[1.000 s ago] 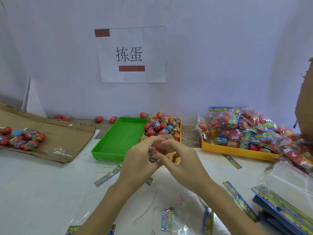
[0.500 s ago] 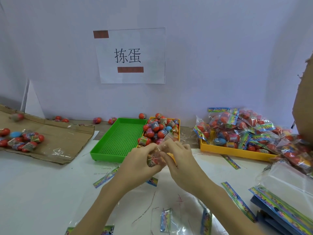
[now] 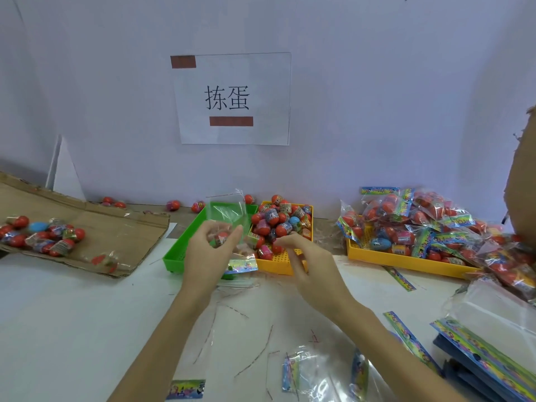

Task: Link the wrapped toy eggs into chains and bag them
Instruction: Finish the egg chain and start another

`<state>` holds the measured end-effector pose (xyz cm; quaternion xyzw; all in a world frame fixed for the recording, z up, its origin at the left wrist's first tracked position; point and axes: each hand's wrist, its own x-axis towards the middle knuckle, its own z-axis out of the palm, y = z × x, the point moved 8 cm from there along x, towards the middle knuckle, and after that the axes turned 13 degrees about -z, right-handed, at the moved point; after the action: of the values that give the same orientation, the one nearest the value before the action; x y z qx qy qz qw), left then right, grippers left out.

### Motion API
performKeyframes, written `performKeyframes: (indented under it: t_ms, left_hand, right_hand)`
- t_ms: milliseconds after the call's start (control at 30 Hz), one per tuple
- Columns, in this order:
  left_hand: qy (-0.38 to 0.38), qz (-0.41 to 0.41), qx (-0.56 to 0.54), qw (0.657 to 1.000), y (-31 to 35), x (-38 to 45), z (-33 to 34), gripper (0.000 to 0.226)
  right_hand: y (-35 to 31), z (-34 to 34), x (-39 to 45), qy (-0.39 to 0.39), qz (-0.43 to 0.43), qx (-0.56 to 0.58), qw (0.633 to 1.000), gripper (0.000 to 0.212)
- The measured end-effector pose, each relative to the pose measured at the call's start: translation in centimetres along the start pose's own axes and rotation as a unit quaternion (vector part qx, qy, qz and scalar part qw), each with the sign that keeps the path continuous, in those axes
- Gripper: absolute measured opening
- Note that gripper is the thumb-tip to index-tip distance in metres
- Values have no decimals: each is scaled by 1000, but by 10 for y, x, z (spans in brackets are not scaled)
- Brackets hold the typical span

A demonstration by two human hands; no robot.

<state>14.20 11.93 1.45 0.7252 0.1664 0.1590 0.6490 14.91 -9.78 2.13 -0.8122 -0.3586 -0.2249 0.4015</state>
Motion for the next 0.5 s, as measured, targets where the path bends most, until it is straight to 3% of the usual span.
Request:
performKeyframes:
  t_ms: [167,367,500]
  left_hand:
    - [-26,-78,-119,989,-11,2,2,34]
    - [-51,-83,-139,985,-10,-2,7,33]
    - [-75,-89,-146,982,-10,-4,16,39]
  right_hand:
    - [7,29,30,-43,-25,-47,998,35]
    - [21,61,61,-127,-1,-89,988,47]
    - [17,40,56,-15,-11,-47,999,30]
